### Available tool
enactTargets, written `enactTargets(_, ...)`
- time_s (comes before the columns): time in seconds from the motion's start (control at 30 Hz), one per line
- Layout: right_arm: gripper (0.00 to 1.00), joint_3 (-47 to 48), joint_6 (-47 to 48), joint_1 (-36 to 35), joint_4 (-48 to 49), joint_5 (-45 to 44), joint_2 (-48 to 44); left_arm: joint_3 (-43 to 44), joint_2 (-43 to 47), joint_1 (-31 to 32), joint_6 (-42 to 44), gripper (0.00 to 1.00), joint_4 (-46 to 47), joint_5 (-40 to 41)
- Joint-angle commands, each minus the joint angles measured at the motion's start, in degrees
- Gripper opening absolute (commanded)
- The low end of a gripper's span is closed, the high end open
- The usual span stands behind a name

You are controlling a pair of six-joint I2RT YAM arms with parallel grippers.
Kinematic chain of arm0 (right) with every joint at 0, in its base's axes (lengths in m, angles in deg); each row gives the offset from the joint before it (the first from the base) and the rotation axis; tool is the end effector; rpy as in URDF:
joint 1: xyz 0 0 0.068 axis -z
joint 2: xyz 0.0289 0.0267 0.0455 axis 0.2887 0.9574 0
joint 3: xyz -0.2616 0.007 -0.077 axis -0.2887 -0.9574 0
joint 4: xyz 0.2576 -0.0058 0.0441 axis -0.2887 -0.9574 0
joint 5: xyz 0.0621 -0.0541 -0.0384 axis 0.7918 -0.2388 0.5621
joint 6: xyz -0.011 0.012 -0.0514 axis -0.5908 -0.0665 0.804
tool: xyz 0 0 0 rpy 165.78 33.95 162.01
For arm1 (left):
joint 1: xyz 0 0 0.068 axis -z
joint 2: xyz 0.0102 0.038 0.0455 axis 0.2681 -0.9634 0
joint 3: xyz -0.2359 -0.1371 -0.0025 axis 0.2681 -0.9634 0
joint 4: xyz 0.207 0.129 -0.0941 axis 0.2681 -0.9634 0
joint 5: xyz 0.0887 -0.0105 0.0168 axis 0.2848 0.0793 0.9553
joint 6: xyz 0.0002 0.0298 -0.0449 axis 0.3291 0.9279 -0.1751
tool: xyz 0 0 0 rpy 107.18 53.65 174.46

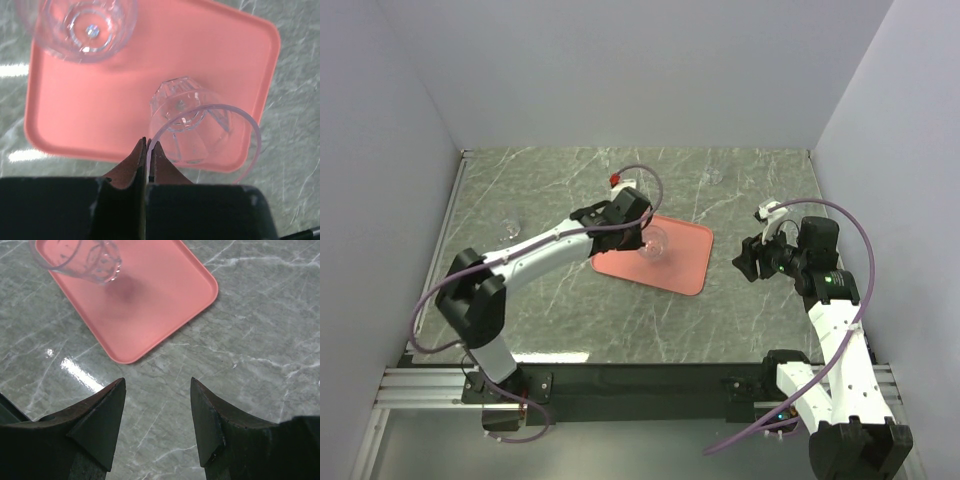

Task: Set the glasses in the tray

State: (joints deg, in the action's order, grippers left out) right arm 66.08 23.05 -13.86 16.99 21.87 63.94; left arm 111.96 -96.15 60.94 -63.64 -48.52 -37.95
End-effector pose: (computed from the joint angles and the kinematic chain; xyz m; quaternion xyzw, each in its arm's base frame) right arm 0.1698 0.0120 0.2983 -0.2758 0.8169 0.1731 0.4761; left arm 0.2641 -0.2541 0.2667 -0.0237 0.9315 -0.1432 0.3337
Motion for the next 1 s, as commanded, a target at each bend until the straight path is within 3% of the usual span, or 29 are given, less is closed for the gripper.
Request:
enactTargets(0.0, 0.62, -0.17, 0.57, 0.51, 1.54, 0.35, -0.75, 7.3, -3.87, -0.65, 2.18, 0.0, 2.54, -1.4)
enactTargets(0.37, 0.62, -0.25, 0.65, 0.68, 1.54, 0.35, -0.93, 22.94, -18.02, -3.11, 5.52, 0.0, -2.83, -1.23)
enactTargets(0.97, 0.62, -0.34, 0.65, 0.69, 1.63, 0.0, -0.75, 31.13, -24.71, -5.39, 7.63, 0.01, -6.96, 0.8)
